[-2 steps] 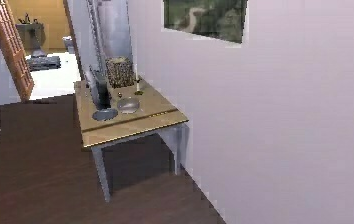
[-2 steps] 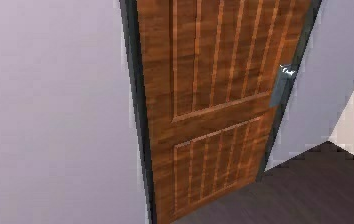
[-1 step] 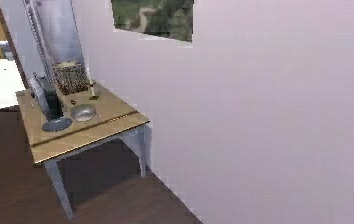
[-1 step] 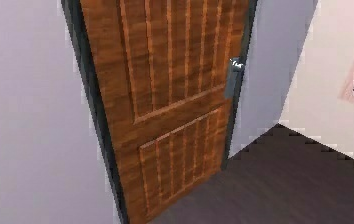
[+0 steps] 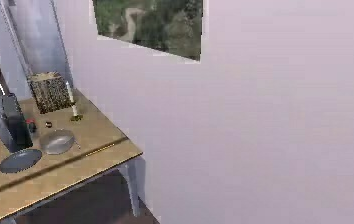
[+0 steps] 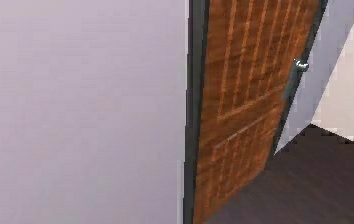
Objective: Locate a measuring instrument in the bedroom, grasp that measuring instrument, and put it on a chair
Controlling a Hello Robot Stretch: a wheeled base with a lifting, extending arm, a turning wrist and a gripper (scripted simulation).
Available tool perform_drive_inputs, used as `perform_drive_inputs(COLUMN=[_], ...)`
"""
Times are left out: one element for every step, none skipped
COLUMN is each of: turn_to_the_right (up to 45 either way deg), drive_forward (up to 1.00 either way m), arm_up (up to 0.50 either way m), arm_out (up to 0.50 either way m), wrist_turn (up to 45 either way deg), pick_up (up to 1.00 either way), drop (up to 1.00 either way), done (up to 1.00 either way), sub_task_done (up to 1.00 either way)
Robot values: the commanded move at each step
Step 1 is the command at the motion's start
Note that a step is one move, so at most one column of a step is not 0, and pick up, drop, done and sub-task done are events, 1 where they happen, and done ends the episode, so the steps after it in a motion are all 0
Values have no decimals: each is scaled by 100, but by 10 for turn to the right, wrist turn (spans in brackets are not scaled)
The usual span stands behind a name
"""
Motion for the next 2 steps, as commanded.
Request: perform_drive_inputs(turn_to_the_right=[-360,0], drive_forward=[0,45], arm_up=[0,0], arm_out=[0,0], wrist_turn=[0,0], pick_up=[0,0], drop=[0,0], done=[0,0], sub_task_done=[0,0])
